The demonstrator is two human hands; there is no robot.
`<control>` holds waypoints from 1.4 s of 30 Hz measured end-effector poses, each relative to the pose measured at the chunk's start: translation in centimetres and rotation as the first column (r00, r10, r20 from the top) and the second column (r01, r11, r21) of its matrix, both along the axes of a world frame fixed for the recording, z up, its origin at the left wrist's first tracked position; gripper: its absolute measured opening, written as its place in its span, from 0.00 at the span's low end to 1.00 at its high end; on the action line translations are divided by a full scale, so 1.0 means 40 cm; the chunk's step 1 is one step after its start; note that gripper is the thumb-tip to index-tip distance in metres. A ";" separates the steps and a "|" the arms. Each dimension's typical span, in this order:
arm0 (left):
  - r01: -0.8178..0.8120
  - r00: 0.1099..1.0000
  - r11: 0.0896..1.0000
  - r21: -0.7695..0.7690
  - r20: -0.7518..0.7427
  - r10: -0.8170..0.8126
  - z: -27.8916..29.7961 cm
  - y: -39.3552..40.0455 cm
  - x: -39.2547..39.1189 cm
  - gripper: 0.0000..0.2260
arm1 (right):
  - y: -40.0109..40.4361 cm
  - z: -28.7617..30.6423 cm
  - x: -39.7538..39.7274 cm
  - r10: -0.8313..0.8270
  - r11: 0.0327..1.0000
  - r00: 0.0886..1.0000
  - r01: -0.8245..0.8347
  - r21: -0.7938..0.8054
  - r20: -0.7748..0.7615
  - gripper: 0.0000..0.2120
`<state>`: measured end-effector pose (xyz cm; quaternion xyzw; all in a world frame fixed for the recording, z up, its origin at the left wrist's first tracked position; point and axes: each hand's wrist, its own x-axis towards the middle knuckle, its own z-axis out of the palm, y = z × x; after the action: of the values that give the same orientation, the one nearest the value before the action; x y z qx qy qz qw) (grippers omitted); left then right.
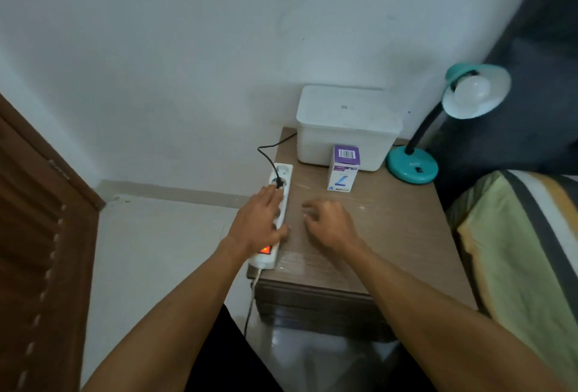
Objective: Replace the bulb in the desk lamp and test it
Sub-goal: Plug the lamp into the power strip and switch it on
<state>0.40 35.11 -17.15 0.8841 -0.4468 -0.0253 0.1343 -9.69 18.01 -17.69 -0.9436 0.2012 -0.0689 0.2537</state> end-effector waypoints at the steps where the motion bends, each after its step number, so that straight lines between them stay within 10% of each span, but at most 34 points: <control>1: 0.058 0.997 0.998 -0.013 0.048 -0.058 0.002 -0.011 -0.018 0.35 | -0.016 -0.005 -0.032 0.017 0.999 1.000 -0.018 -0.036 -0.013 0.15; 13: 0.472 0.881 0.882 0.012 -0.037 -0.471 -0.046 -0.351 -0.237 0.25 | -0.308 -0.083 -0.340 -0.251 0.958 0.965 0.236 -0.165 -0.081 0.24; 42: 0.361 0.919 0.910 -0.204 -0.090 -0.385 -0.180 -0.833 -0.073 0.33 | -0.632 -0.159 -0.151 -0.333 0.902 0.931 0.360 -0.238 0.149 0.31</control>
<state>-2.52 1.77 -24.34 0.7627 -0.5985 -0.0661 0.2362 -15.73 -7.26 -24.05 -0.9129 0.3414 -0.1884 0.1209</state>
